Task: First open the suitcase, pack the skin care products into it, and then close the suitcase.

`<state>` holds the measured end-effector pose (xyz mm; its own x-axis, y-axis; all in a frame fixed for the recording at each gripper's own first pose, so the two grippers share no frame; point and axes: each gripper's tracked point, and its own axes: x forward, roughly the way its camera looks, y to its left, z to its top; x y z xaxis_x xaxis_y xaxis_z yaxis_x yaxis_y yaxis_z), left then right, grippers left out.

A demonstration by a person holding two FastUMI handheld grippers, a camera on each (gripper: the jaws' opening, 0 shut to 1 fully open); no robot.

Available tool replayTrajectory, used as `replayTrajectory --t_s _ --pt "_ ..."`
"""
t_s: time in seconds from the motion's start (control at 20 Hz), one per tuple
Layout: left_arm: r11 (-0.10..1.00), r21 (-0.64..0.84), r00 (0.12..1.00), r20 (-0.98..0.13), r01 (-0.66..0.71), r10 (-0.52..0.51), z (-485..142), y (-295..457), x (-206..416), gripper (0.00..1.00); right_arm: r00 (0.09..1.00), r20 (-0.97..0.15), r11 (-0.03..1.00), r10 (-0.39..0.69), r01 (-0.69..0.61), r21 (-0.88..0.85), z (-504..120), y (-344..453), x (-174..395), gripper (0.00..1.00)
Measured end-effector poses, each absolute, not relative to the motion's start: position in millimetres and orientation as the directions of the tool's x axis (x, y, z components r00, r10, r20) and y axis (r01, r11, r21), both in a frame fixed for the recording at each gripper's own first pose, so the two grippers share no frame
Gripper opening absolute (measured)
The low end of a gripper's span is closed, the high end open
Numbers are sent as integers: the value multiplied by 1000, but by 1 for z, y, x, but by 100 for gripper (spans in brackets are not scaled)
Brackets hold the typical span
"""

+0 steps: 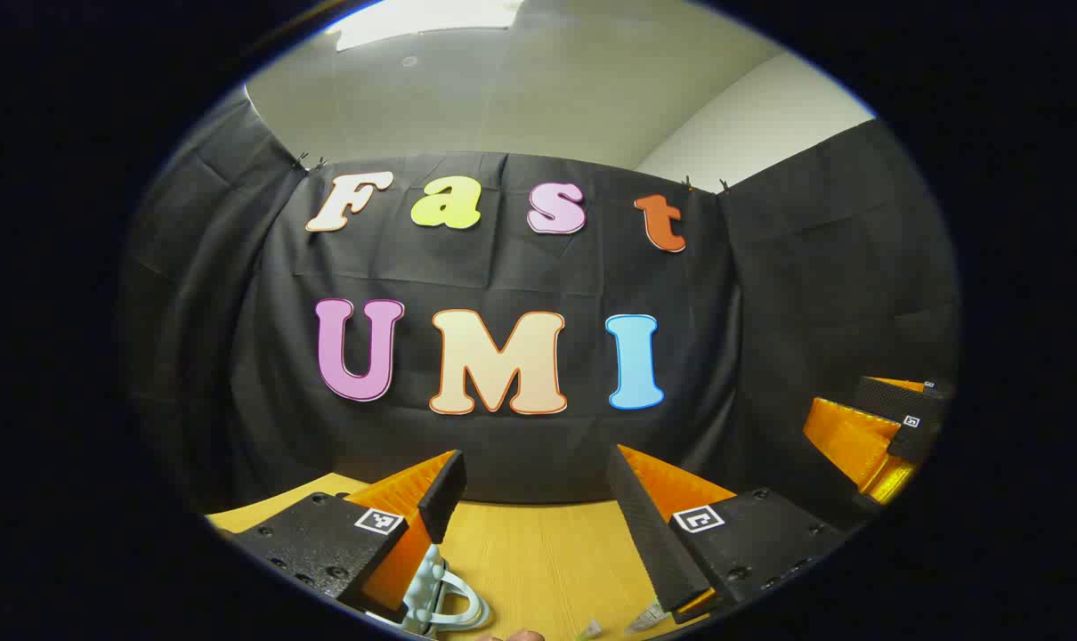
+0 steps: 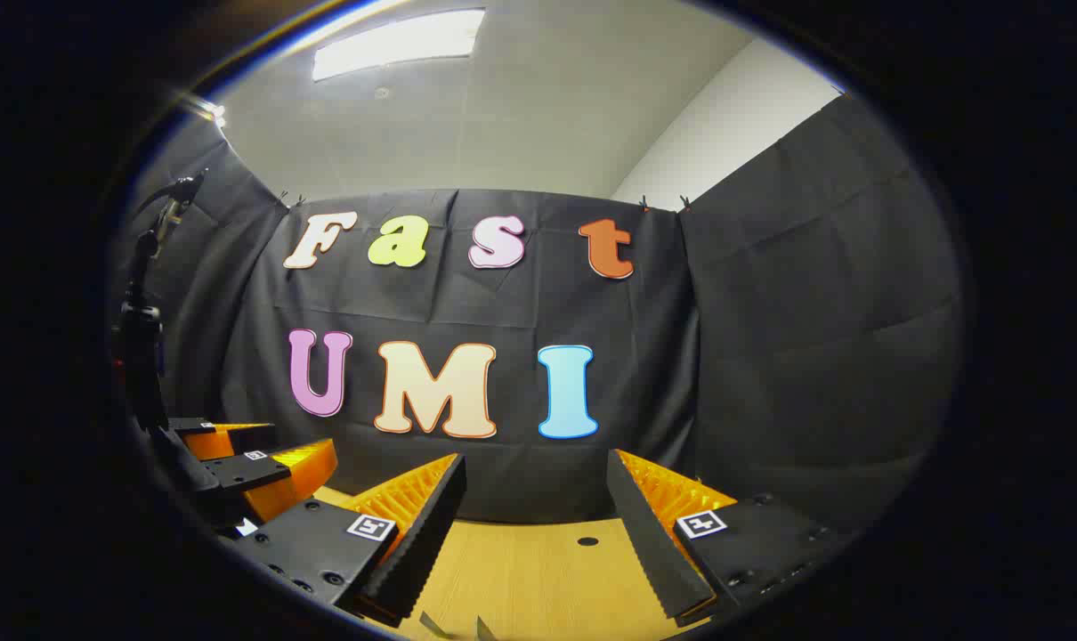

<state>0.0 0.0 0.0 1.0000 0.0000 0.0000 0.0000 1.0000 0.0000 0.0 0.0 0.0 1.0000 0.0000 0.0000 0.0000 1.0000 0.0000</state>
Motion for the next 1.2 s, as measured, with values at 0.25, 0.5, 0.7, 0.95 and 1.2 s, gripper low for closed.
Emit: replayTrajectory --t_s 0.25,0.5,0.7,0.95,1.2 --pt "1000 0 999 -14 -29 29 -7 -6 4 94 1000 6 1000 21 -21 -6 -6 -13 12 98" --pt "996 29 995 -55 -79 81 -31 -6 9 94 996 4 996 92 -92 -8 -23 -26 21 100" --pt "981 107 977 -119 -164 177 -58 17 1 95 993 -6 992 121 -121 28 -43 -39 32 98" --pt "976 133 945 -255 -174 203 -117 40 -2 95 995 -52 996 87 -85 35 -63 -42 47 99" --pt "986 112 898 -410 -122 158 -176 52 -2 95 993 -105 998 59 -58 12 -84 -27 50 98"
